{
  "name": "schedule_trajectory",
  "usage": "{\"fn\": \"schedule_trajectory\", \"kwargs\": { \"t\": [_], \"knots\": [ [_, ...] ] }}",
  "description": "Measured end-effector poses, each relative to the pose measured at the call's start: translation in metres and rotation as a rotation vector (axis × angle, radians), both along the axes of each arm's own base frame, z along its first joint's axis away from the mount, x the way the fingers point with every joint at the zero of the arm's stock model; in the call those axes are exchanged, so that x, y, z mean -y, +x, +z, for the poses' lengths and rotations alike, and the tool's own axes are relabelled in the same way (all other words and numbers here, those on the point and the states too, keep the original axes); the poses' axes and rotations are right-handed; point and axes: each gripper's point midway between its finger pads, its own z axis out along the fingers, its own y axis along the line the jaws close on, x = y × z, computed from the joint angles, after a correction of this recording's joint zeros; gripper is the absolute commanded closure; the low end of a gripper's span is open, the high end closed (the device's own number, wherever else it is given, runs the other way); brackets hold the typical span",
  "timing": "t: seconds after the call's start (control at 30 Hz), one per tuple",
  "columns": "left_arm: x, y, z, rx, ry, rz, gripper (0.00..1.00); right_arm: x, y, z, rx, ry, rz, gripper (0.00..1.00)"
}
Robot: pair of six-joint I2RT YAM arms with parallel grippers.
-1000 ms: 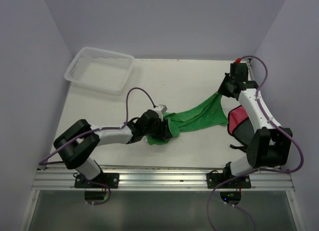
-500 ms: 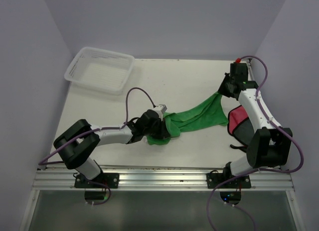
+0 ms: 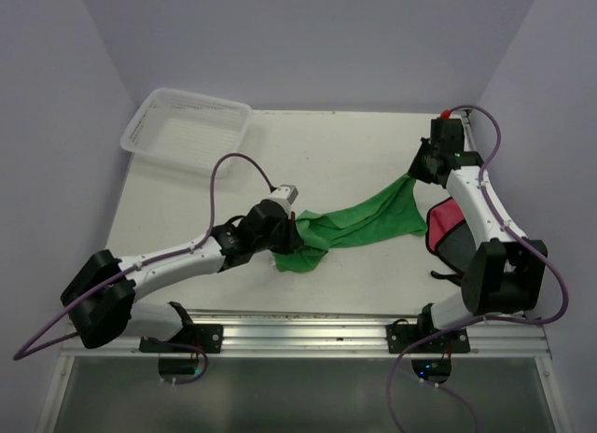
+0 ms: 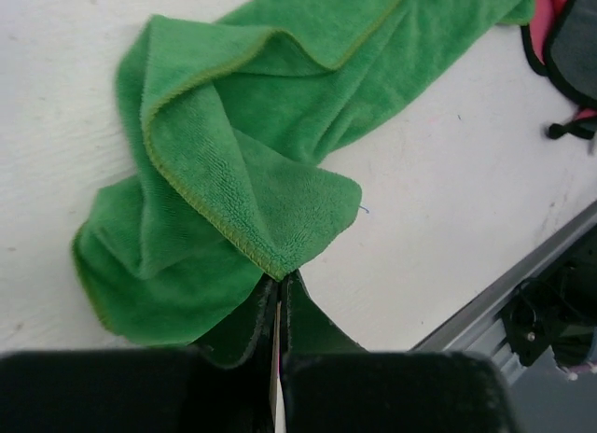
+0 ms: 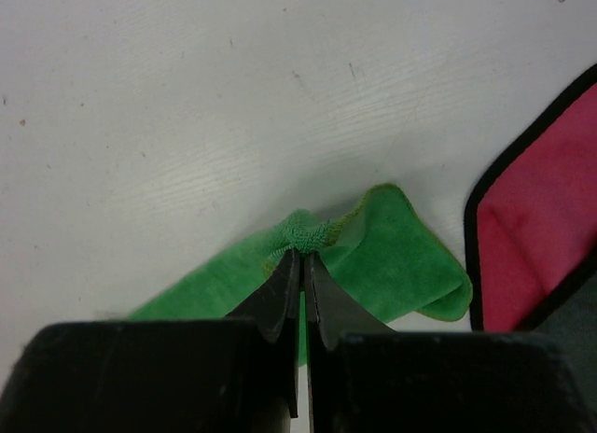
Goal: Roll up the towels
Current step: Flatten the towel
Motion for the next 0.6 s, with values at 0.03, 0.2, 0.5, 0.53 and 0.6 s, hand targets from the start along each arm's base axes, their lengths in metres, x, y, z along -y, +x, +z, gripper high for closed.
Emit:
{"fn": "schedule_trajectory", "kwargs": {
  "t": [0.03,0.2,0.5,0.53,0.6],
  "knots": [
    [-0.006,0.002,0.006,0.014,0.022,0.018,1.00,0.000,-0.001,0.000,-0.003,-0.002,0.000,1.00],
    [-0.035,0.011,0.041,0.084,0.112,0.109,1.00,0.002,-0.010,0.009,-0.008,-0.010,-0.005,1.00],
    [-0.109,0.010,0.077,0.158,0.316,0.296,1.00,0.004,-0.024,0.066,0.103,-0.011,-0.015,1.00],
    [-0.118,0.008,0.076,0.157,0.354,0.315,1.00,0.005,-0.026,0.072,0.111,-0.013,-0.019,1.00],
    [-0.135,0.005,0.074,0.150,0.421,0.351,1.00,0.006,-0.029,0.084,0.126,-0.014,-0.026,1.00]
  ]
}}
